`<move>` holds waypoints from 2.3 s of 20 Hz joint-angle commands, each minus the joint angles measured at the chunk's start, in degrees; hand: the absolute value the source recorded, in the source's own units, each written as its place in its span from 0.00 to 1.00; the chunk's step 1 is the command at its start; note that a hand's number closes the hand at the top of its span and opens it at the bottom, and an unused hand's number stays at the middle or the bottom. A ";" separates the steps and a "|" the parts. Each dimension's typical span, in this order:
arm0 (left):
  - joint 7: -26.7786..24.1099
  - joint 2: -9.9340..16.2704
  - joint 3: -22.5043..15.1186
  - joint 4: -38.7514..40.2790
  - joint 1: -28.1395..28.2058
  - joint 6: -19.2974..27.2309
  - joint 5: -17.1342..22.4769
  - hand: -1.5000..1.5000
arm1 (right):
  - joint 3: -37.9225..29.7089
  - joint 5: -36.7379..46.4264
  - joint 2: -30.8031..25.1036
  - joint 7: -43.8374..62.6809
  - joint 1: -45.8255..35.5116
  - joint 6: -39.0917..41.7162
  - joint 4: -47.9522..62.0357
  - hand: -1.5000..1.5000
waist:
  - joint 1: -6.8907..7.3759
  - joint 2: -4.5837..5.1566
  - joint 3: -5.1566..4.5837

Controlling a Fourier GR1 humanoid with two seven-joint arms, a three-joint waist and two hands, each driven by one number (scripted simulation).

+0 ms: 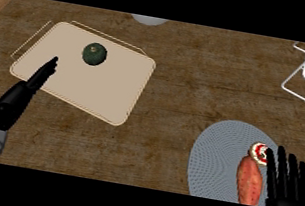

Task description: Pick the cupcake from the placemat and place it in the tiered shelf

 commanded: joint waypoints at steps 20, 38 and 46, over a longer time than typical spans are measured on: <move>2.23 -4.54 2.90 -4.87 2.30 -2.55 -4.90 0.50 | -5.34 0.50 1.31 -0.30 -10.22 -8.19 14.51 0.00 | 0.27 0.02 0.04; 0.22 -5.60 4.10 -0.67 -1.41 -4.13 -5.45 0.50 | -9.26 -5.35 4.10 2.74 -27.00 9.68 25.90 1.00 | 2.49 0.67 0.03; -0.50 -5.45 1.96 0.02 -4.13 -6.19 -6.09 0.50 | -21.63 -15.03 6.90 21.35 -50.83 29.61 33.44 1.00 | 6.58 1.98 -0.03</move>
